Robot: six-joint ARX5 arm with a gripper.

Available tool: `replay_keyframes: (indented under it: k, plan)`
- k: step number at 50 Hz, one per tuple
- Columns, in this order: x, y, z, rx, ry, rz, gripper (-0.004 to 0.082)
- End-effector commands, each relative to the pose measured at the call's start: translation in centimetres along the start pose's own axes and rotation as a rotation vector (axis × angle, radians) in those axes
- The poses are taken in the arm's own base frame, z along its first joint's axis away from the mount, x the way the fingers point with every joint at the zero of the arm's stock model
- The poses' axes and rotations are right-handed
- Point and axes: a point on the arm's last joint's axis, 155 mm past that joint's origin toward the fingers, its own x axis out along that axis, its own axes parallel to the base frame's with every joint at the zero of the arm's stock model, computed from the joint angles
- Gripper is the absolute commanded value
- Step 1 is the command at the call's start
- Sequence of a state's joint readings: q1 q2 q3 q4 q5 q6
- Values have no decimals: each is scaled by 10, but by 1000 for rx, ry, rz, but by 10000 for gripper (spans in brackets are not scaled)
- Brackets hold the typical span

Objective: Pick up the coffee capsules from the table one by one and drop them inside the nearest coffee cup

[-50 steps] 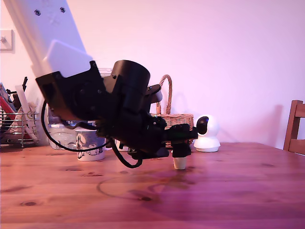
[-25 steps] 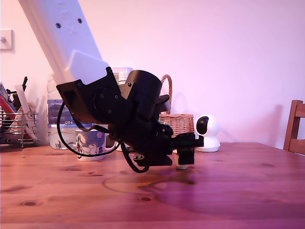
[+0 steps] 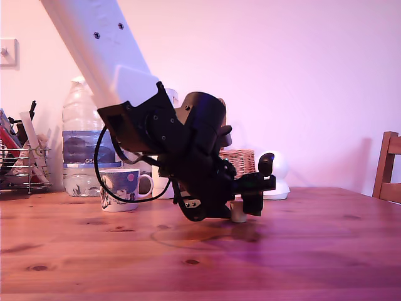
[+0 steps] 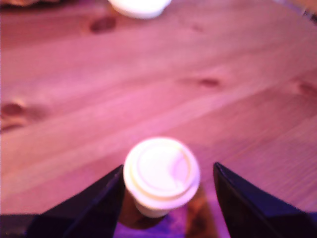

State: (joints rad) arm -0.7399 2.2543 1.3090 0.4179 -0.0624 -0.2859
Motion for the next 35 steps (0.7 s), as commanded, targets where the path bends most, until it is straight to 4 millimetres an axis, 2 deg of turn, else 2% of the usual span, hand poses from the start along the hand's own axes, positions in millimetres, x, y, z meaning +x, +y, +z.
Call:
replay_keyframes:
  k: [1, 7, 18, 30, 35]
  plan:
    - [6, 2, -18, -1, 32, 8, 500]
    - [6, 3, -18, 0, 34, 15, 487]
    - [6, 3, -18, 4, 34, 15, 235]
    - [6, 2, -16, 11, 23, 11, 141]
    - [6, 2, -14, 39, 19, 9, 139]
